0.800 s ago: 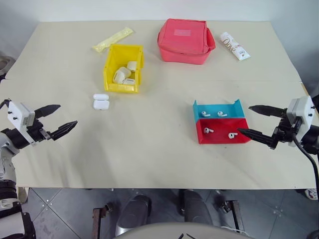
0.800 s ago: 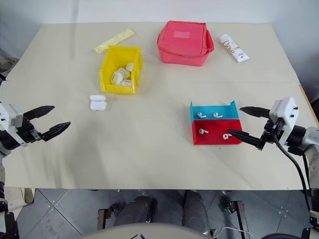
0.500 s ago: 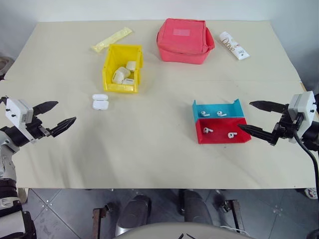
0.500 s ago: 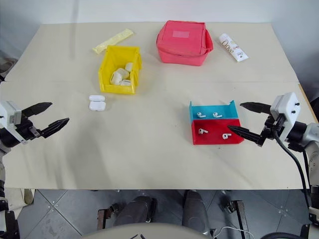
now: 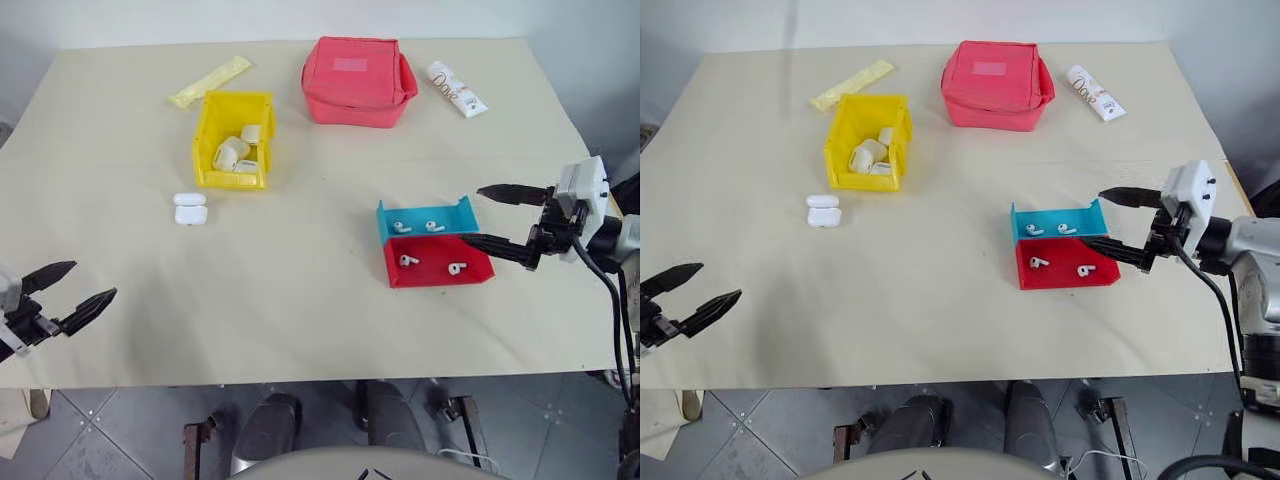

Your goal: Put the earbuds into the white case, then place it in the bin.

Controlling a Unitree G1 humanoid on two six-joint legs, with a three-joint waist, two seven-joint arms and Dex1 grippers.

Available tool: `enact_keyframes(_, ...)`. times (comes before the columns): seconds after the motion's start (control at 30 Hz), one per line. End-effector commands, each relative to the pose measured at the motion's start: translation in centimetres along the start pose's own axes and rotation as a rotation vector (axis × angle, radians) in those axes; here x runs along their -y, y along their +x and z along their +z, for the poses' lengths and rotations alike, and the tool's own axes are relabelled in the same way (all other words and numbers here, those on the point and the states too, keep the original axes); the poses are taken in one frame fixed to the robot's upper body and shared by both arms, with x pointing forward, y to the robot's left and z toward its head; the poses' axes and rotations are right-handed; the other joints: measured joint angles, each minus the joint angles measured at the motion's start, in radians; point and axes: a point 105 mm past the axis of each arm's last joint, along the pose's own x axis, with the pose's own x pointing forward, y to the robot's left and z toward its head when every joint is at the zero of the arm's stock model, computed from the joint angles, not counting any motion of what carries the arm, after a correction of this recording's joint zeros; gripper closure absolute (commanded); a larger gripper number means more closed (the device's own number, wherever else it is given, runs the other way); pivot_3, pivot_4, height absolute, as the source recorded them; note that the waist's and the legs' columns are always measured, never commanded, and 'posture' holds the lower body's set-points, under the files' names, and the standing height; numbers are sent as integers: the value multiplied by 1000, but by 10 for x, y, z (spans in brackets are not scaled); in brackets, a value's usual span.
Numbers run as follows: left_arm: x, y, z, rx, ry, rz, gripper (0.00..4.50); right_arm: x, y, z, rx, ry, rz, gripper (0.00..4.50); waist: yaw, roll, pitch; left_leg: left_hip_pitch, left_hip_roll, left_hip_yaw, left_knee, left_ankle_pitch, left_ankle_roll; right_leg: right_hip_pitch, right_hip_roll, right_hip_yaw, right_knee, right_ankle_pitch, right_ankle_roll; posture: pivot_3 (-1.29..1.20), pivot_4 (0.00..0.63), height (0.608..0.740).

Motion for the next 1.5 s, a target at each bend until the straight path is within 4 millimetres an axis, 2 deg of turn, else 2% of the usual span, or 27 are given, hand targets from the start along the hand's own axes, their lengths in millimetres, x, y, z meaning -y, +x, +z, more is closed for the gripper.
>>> enact_keyframes(0.03, 3, -1, 14, 45, 39, 37, 16, 3, 7, 9, 26, -38, 34, 0, 9, 0, 0, 0, 0, 0, 0, 0, 0, 0, 0, 0, -1, 0, 0, 0, 150, 740)
enact_keyframes(0.23, 21, 44, 55, 58, 142, 76, 16, 0, 22, 16, 48, -55, 102, 0, 26, -2, 0, -1, 0, -1, 1, 0, -1, 0, 0, 0, -2, 2, -1, 0, 150, 740)
enact_keyframes(0.3, 26, 63, 62, -17, 89, 130, 16, -3, 25, 18, 54, -61, 129, 0, 24, -2, 0, -1, 0, -1, 1, 0, -1, 0, 1, 0, 1, 2, -1, 0, 150, 740)
enact_keyframes(0.43, 34, 87, 72, -125, 30, 190, 16, -10, 28, 20, 55, -75, 177, 0, 18, -2, 0, -1, 0, -1, 0, 0, -1, -1, 2, 1, 2, 3, -1, 0, 150, 740)
enact_keyframes(0.57, 34, 110, 86, -188, -28, 272, 16, -11, 28, 24, 57, -85, 193, 0, 16, -2, 0, -1, 1, 0, 0, 0, -2, -2, 3, 1, 2, 2, -1, 0, 150, 740)
enact_keyframes(0.77, 40, 150, 103, -341, -199, 305, 16, -15, 30, 24, 62, -89, 214, 0, 19, -3, -1, -1, 0, -1, 2, 0, -3, -2, 4, 1, 2, 3, 0, 0, 150, 740)
enact_keyframes(0.97, 40, 172, 100, -490, -283, 343, 16, -19, 29, 22, 61, -83, 219, 0, 17, -4, 0, -3, 0, -2, 4, 1, -4, -2, 5, 1, 2, 3, 0, 0, 150, 740)
enact_keyframes(1.1, 34, 177, 96, -550, -303, 382, 16, -21, 28, 22, 59, -80, 218, 0, 16, -4, 0, -3, 0, -2, 5, 1, -5, -2, 5, 1, 2, 3, 0, 0, 150, 740)
enact_keyframes(1.27, 24, 193, 94, -564, -300, 403, 16, -23, 26, 18, 51, -74, 214, 0, 19, -4, 0, -3, 0, -2, 5, 1, -5, -2, 5, 1, 3, 3, 1, 0, 150, 740)
enact_keyframes(1.5, 21, 207, 90, -585, -318, 385, 16, -25, 26, 20, 56, -75, 209, 0, 19, -5, 0, -4, 0, -2, 6, 1, -5, -2, 4, 0, 3, 4, 1, 0, 150, 740)
